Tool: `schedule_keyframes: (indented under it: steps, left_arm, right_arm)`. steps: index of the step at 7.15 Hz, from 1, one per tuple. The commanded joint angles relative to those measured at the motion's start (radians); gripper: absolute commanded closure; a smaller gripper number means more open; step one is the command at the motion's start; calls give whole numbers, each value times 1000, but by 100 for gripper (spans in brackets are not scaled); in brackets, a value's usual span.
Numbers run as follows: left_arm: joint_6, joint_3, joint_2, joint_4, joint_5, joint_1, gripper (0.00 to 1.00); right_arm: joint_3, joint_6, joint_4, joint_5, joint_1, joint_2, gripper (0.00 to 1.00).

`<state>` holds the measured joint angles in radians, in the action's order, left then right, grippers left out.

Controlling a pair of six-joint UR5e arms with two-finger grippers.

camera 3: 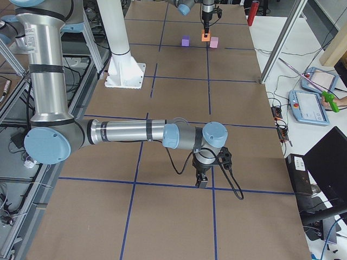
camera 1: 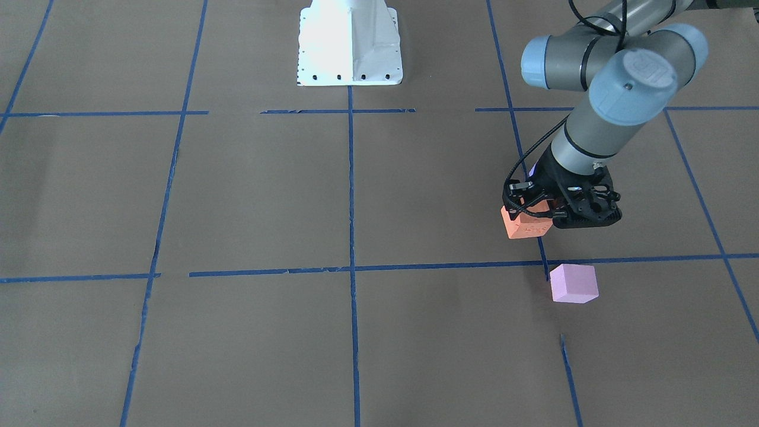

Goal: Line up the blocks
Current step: 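Lift the orange cube with the left gripper toward the pink cube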

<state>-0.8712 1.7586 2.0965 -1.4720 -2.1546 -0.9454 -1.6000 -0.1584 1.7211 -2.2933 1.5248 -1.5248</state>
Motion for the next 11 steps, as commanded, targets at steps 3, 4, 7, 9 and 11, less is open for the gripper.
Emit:
schedule_keyframes:
  steps: [3, 4, 7, 9, 11]
  left_arm:
    - [249, 56, -54, 96, -7, -45, 96]
    - [292, 55, -84, 84, -10, -67, 96]
    - [294, -35, -125, 23, -69, -111, 97]
    - [285, -120, -127, -53, -86, -107, 97]
    - [282, -197, -118, -117, -94, -102, 97]
  right_arm:
    - [0, 0, 0, 0, 0, 0, 0]
    - [0, 0, 0, 0, 0, 0, 0]
    - [0, 0, 0, 0, 0, 0, 0]
    - [0, 0, 0, 0, 0, 0, 0]
    - [0, -1, 0, 0, 0, 0, 0]
